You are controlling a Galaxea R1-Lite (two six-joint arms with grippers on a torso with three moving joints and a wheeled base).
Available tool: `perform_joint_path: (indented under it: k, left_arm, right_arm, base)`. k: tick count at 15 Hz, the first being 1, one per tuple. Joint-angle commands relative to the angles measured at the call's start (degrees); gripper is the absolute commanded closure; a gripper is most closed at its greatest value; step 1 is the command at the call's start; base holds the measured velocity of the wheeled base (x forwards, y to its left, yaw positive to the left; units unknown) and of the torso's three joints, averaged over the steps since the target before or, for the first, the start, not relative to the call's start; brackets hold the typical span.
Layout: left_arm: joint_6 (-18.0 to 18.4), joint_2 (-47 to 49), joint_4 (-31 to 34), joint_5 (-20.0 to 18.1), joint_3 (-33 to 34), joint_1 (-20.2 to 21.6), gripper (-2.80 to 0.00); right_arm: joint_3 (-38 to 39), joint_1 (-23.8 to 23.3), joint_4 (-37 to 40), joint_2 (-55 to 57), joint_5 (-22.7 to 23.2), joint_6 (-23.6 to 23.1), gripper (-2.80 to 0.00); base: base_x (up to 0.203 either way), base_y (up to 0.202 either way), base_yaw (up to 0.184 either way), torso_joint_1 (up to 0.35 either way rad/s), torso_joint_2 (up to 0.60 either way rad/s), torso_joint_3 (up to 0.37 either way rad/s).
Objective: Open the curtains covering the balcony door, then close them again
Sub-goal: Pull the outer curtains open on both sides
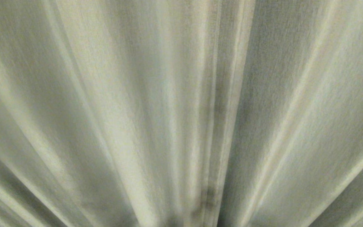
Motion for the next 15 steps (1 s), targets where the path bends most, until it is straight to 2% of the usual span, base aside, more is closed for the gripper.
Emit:
perform_joint_path:
  k: [1,15]
  left_arm:
    - [0.08,-0.01,0.05,0.04,0.01,0.02,0.00]
    - [0.00,-0.01,0.05,0.04,0.01,0.02,0.00]
  right_arm:
    - [0.00,0.02,0.00,-0.02,0.02,0.00,0.00]
    - [-0.09,-0.07,0.09,-0.01,0.20,0.09,0.00]
  base:
    - [0.000,0.000,0.000,0.000,0.00,0.000]
    - [0.000,0.000,0.000,0.000,0.00,0.000]
